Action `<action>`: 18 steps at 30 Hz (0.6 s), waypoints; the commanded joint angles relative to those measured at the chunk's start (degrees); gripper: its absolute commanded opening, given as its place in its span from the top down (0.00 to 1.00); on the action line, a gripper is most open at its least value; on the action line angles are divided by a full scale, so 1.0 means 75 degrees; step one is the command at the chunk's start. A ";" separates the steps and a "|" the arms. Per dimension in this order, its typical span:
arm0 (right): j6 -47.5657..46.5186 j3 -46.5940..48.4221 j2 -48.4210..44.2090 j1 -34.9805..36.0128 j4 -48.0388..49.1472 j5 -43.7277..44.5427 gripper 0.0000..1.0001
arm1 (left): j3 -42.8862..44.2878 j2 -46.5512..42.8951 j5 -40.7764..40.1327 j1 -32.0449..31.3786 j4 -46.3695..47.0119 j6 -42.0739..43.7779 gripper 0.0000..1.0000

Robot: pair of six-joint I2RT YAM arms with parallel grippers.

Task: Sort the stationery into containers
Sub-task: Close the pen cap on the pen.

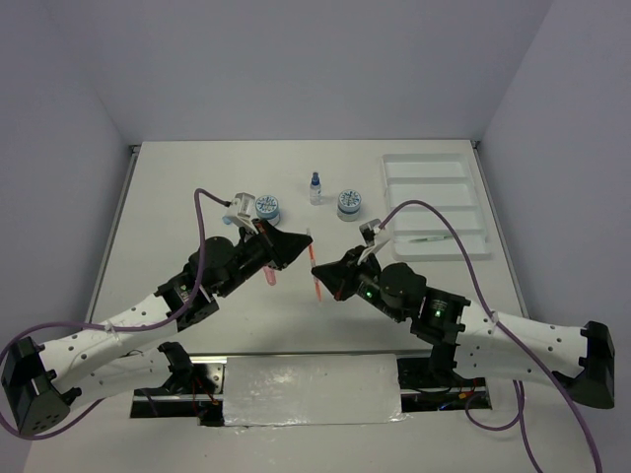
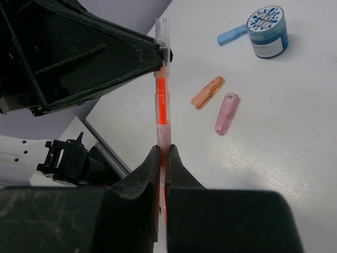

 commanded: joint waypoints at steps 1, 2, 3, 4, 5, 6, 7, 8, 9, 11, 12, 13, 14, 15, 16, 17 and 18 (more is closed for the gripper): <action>-0.0168 0.0538 0.0140 0.0045 0.0125 0.0252 1.00 | -0.0087 -0.0046 0.0217 -0.0031 0.0520 0.0123 1.00; -0.0180 0.0562 0.0163 0.0022 0.0090 0.0287 1.00 | -0.0076 -0.0058 0.0206 -0.0031 0.0508 0.0124 1.00; -0.0192 0.0585 0.0175 0.0045 0.0067 0.0322 1.00 | -0.0053 -0.0069 0.0206 -0.0043 0.0485 0.0158 1.00; -0.0192 0.0586 0.0129 0.0022 0.0078 0.0346 1.00 | -0.0052 -0.0081 0.0218 -0.0031 0.0450 0.0193 1.00; -0.0192 0.0586 0.0094 0.0010 0.0101 0.0369 1.00 | -0.0052 -0.0104 0.0229 -0.0043 0.0438 0.0263 1.00; -0.0192 0.0586 0.0070 0.0010 0.0148 0.0370 1.00 | -0.0052 -0.0116 0.0253 -0.0031 0.0438 0.0287 1.00; -0.0227 0.0620 0.0023 -0.0013 0.0148 0.0358 1.00 | -0.0076 -0.0116 0.0322 -0.0043 0.0473 0.0311 1.00; -0.0262 0.0656 0.0023 -0.0037 0.0137 0.0416 1.00 | -0.0099 -0.0093 0.0358 -0.0031 0.0496 0.0357 1.00; -0.0297 0.0725 0.0011 -0.0048 0.0113 0.0463 1.00 | -0.0099 -0.0093 0.0393 -0.0031 0.0508 0.0369 1.00; -0.0391 0.0796 -0.0012 -0.0107 0.0113 0.0568 1.00 | -0.0158 -0.0046 0.0604 -0.0031 0.0637 0.0451 1.00; -0.0414 0.0878 -0.0024 -0.0130 0.0125 0.0580 1.00 | -0.0193 -0.0034 0.0662 -0.0043 0.0683 0.0475 1.00; -0.0461 0.0913 -0.0036 -0.0154 0.0148 0.0581 1.00 | -0.0239 -0.0023 0.0709 -0.0043 0.0707 0.0487 1.00; -0.0496 0.0960 -0.0036 -0.0189 0.0183 0.0581 1.00 | -0.0275 -0.0022 0.0779 -0.0031 0.0777 0.0510 1.00; -0.0555 0.1030 -0.0024 -0.0201 0.0265 0.0615 1.00 | -0.0310 -0.0011 0.0815 -0.0043 0.0824 0.0499 1.00; -0.0578 0.1077 -0.0001 -0.0213 0.0312 0.0627 1.00 | -0.0380 -0.0011 0.0850 -0.0043 0.0859 0.0487 1.00; -0.0613 0.1113 0.0046 -0.0236 0.0359 0.0639 1.00 | -0.0404 0.0012 0.0897 -0.0043 0.0953 0.0464 1.00; -0.0707 0.1182 0.0093 -0.0248 0.0522 0.0686 1.00 | -0.0416 0.0047 0.0990 -0.0043 0.0988 0.0463 1.00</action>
